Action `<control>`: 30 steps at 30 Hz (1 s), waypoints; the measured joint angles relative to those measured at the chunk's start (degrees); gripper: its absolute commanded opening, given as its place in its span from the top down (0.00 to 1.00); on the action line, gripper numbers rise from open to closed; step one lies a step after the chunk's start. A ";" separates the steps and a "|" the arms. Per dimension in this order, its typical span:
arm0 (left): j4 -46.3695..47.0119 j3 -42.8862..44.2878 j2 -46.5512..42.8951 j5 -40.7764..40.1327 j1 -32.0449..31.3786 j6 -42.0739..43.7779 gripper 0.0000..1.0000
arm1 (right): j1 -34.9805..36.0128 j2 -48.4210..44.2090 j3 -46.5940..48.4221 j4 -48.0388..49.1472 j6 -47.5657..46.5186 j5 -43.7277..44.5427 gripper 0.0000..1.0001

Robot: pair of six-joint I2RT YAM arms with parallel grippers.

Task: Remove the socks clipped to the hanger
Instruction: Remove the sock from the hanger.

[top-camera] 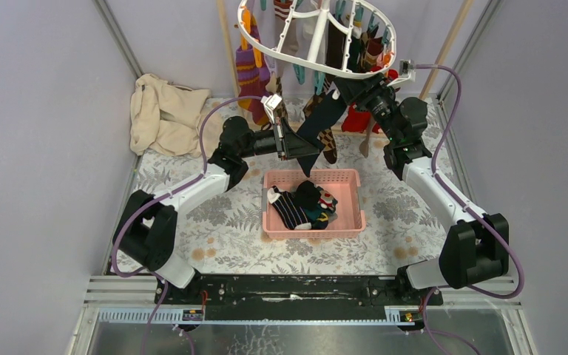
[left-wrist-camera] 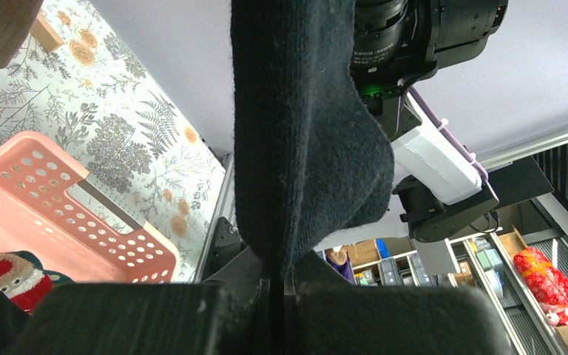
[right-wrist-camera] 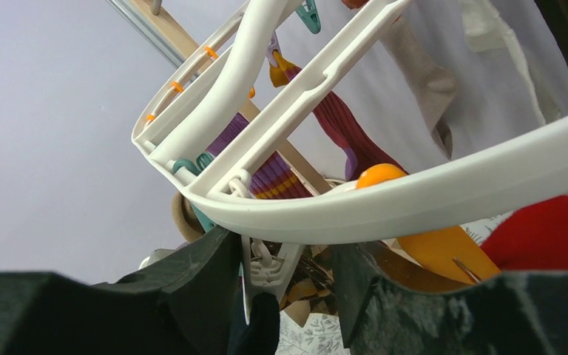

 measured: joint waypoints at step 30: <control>-13.22 -1.95 -0.04 -2.71 -1.64 11.08 0.96 | -0.02 0.00 0.00 -1.03 -1.46 0.85 0.81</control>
